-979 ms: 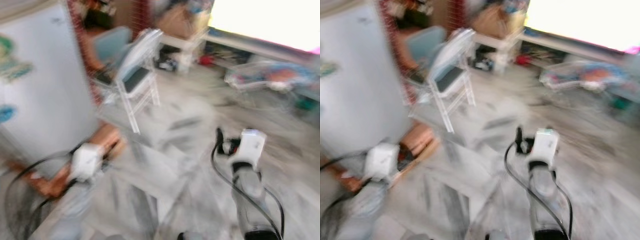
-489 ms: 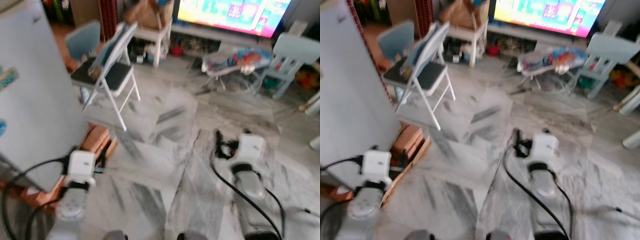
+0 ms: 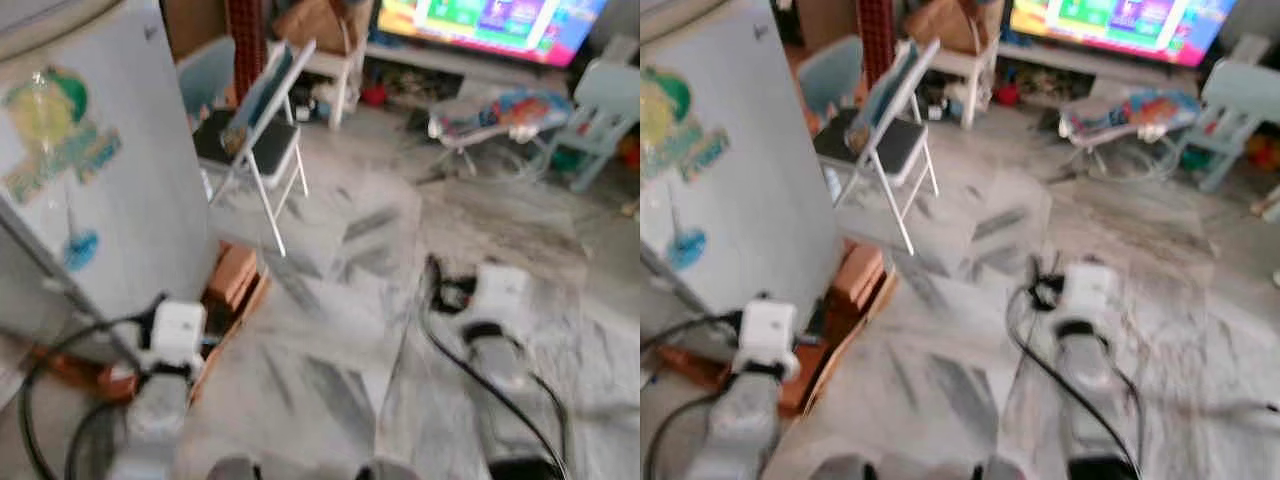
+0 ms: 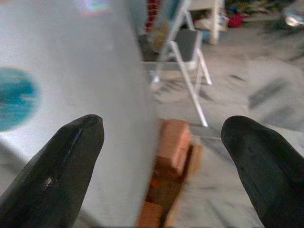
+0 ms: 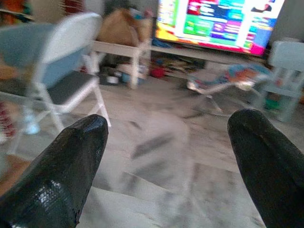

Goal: Restocking fridge

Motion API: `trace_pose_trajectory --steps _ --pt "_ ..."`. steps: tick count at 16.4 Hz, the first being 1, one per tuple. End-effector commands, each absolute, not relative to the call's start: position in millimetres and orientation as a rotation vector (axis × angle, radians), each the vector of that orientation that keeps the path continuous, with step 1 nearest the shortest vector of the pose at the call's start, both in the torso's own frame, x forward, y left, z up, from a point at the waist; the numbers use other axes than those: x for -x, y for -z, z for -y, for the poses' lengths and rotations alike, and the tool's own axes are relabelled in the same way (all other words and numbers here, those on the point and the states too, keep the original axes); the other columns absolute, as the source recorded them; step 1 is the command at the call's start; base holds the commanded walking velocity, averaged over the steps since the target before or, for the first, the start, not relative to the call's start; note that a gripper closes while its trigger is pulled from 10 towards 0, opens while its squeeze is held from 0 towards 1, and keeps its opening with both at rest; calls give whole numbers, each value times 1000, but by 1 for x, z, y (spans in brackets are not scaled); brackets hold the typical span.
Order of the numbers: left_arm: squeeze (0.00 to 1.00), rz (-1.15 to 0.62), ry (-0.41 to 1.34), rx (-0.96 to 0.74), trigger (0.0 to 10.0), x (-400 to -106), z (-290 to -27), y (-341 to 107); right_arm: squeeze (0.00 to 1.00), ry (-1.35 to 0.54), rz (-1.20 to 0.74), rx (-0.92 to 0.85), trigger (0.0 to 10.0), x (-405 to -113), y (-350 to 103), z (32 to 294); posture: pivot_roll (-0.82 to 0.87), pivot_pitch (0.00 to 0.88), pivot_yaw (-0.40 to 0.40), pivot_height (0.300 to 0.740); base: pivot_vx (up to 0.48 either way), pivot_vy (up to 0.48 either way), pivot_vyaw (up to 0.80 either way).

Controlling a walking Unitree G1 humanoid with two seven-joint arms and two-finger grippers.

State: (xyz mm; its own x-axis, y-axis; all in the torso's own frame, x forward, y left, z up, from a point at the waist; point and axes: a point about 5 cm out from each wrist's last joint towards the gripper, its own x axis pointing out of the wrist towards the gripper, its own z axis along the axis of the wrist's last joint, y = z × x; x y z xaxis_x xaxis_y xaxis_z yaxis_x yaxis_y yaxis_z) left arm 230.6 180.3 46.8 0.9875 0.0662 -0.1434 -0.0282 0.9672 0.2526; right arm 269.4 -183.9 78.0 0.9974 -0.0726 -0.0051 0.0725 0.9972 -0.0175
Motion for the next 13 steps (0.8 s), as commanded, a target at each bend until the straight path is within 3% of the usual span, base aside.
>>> trace_pose_trajectory --steps 1,5,13 --pt "0 -142 -32 -236 10000 -233 -172 -49 0 102 -4 40 10000 -268 -79 195 94 50 -46 740 0 480 0" --pt "0 -140 -15 -246 10000 -234 -170 -51 0 99 -7 45 10000 -271 -79 195 96 49 -47 740 0 449 0" --pt "0 -109 20 -254 10000 -234 -165 -56 0 81 -13 56 10000 -274 -78 191 114 61 -60 740 0 0 0"
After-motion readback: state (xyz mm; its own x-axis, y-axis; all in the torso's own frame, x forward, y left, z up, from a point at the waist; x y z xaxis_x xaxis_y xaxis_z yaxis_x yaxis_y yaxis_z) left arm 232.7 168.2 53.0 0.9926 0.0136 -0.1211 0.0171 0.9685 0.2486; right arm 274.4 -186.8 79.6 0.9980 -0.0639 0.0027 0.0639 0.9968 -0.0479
